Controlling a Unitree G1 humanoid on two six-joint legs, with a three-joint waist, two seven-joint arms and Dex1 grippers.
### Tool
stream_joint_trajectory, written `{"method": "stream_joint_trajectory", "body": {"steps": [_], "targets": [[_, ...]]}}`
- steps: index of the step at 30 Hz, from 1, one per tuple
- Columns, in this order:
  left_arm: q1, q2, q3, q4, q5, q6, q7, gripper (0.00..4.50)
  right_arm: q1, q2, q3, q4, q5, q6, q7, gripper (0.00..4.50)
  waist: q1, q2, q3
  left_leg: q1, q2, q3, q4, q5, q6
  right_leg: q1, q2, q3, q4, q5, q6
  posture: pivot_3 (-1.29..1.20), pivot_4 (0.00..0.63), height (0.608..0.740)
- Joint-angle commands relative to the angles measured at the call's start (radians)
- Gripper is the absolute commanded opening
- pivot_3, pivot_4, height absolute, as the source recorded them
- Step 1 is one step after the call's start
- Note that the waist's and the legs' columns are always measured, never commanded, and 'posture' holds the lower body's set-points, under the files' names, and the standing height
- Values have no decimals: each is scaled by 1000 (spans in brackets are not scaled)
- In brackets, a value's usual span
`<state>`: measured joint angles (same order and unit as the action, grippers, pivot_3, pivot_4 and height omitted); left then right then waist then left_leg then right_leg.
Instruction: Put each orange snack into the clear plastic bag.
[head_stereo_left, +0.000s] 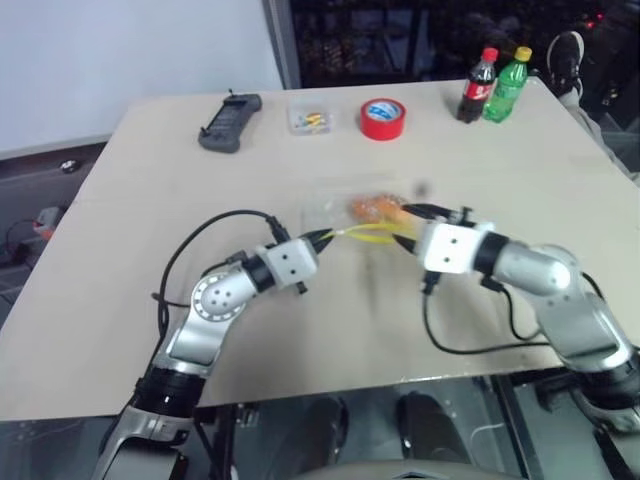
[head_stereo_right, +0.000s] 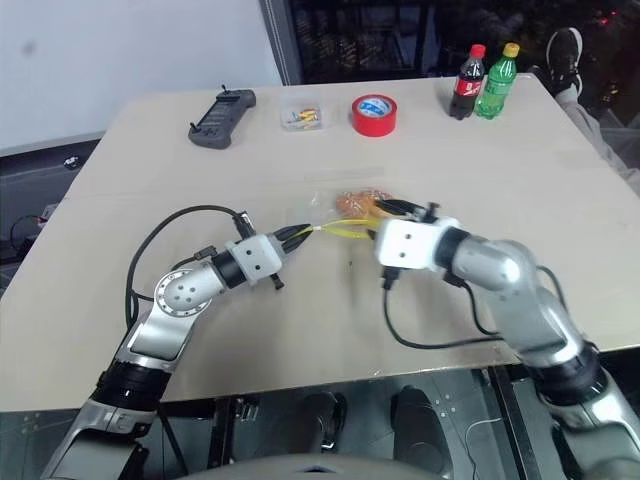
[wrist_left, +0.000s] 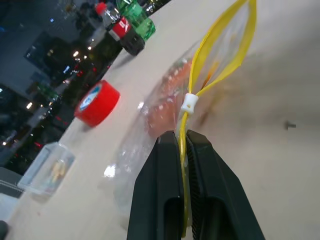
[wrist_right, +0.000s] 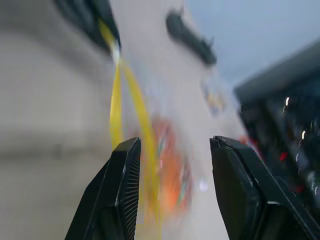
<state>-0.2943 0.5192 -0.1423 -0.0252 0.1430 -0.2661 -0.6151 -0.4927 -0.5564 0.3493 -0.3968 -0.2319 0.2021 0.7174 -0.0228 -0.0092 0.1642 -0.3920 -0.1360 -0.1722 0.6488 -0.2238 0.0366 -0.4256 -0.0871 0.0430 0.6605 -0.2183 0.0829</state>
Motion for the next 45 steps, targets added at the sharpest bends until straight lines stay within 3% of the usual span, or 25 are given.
{"method": "stream_joint_trajectory", "body": {"steps": [1,3,10,14,19,22,25,28,45], "targets": [[-25,-4,-8,-37,-4,5,-2,0,-100,74,74,98,-50,-30,0,1392,3,0,0,-1,0,0,0,0,0,-1,1,0,0,1,-1,0,150,740],[-26,-3,-9,-45,-7,15,-1,0,-131,91,108,152,-80,-80,-3,488,9,0,0,-3,0,0,-1,1,-2,-3,0,0,-1,1,-2,0,150,740],[-7,-1,1,-84,-24,59,-1,0,-153,104,131,204,-101,-150,25,488,12,0,0,-6,-1,1,-2,2,-4,-6,0,1,-4,1,-2,0,150,740],[-4,1,6,-95,-32,76,-1,0,-153,134,100,198,-56,-100,56,488,8,0,0,-5,0,0,-5,2,-4,-6,0,1,-3,1,-2,0,150,740],[-8,3,5,-98,-37,84,-1,0,-155,131,103,208,-106,-119,38,2701,10,0,0,-5,-1,0,-5,2,-4,-6,0,1,-3,1,-3,0,150,740],[-11,5,3,-95,-39,83,-1,0,-159,134,99,226,-115,-125,32,2701,10,0,0,-5,-1,0,-5,2,-4,-6,0,1,-3,1,-3,0,150,740],[-14,5,2,-92,-40,82,-1,0,-159,130,97,237,-121,-135,31,1695,9,0,0,-5,0,0,-5,2,-4,-6,0,1,-3,2,-3,0,150,740],[-13,6,2,-94,-41,82,-1,0,-159,125,93,238,-131,-146,26,339,9,0,0,-5,0,0,-5,2,-4,-6,0,1,-3,2,-3,0,150,740],[-3,19,18,-97,-46,77,4,0,-152,131,68,233,-121,-128,33,157,9,0,0,-5,0,0,-5,2,-4,-6,0,1,-3,2,-3,0,150,740]]}}
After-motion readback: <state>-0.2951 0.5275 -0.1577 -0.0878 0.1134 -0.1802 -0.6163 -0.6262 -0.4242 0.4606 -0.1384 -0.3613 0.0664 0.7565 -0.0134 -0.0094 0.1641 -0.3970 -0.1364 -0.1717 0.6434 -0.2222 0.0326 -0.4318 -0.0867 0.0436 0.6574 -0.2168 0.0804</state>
